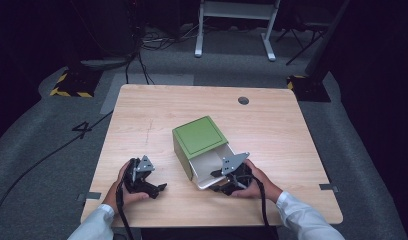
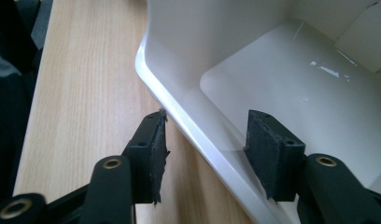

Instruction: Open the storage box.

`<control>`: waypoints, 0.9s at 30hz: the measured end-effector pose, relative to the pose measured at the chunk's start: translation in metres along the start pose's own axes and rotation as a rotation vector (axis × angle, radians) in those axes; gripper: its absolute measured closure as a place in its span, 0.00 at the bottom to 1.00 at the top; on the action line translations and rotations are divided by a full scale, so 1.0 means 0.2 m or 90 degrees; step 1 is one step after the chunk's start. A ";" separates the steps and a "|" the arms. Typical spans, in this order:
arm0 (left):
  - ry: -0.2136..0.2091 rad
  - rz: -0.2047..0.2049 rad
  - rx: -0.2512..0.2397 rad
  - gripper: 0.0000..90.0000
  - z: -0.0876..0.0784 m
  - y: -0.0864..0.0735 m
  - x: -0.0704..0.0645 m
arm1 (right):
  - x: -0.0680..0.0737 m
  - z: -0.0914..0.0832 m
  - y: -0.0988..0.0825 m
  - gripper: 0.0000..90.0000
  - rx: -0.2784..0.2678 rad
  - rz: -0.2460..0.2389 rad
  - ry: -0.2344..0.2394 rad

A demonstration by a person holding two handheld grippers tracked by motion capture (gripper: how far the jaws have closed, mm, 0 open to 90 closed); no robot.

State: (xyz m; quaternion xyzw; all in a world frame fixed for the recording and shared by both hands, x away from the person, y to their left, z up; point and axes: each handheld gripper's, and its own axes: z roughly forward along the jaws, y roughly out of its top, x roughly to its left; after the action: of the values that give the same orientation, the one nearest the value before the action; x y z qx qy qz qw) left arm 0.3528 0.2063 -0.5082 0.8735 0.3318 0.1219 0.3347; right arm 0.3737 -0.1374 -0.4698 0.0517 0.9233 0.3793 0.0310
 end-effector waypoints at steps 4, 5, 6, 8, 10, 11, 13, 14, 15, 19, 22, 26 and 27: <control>0.000 0.000 0.000 0.00 0.00 0.00 0.00 | 0.01 -0.04 -0.04 0.55 -0.002 0.004 0.000; 0.000 0.001 0.000 0.00 0.00 0.00 0.00 | 0.01 -0.05 -0.04 0.55 -0.003 0.005 -0.001; 0.000 0.000 0.000 0.00 0.00 0.00 0.00 | 0.01 -0.06 -0.05 0.55 -0.004 0.005 0.000; 0.000 0.000 0.000 0.00 0.00 0.00 0.00 | 0.01 -0.08 -0.06 0.56 -0.008 0.006 -0.006; 0.000 0.001 0.000 0.00 0.00 0.00 0.00 | 0.01 -0.10 -0.08 0.56 -0.012 0.009 -0.010; 0.000 0.000 0.000 0.00 0.00 0.00 0.00 | 0.02 -0.11 -0.08 0.57 -0.014 0.008 -0.010; 0.001 0.000 0.000 0.00 0.00 0.00 0.00 | 0.02 -0.12 -0.09 0.57 -0.013 0.006 -0.008; 0.000 0.001 0.000 0.00 0.00 0.00 0.00 | 0.03 -0.13 -0.10 0.57 -0.013 0.007 -0.008; 0.000 0.000 0.000 0.00 0.00 0.00 0.00 | 0.03 -0.13 -0.10 0.57 -0.013 0.007 -0.007; 0.001 -0.001 0.000 0.00 0.00 0.00 0.00 | 0.04 -0.15 -0.11 0.58 -0.012 0.002 -0.004; 0.001 -0.001 0.000 0.00 0.00 0.00 0.00 | 0.06 -0.16 -0.12 0.58 -0.014 0.004 -0.002; 0.001 -0.001 0.000 0.00 0.00 0.00 0.00 | 0.08 -0.17 -0.14 0.58 -0.016 0.005 -0.001; 0.002 -0.001 0.000 0.00 0.00 0.00 0.00 | 0.08 -0.18 -0.14 0.58 -0.016 0.006 -0.001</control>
State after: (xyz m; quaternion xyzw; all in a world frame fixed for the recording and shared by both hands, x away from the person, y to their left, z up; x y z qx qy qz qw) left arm 0.3523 0.2064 -0.5082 0.8731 0.3330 0.1226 0.3342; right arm 0.3526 -0.1799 -0.4649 0.0561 0.9182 0.3909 0.0310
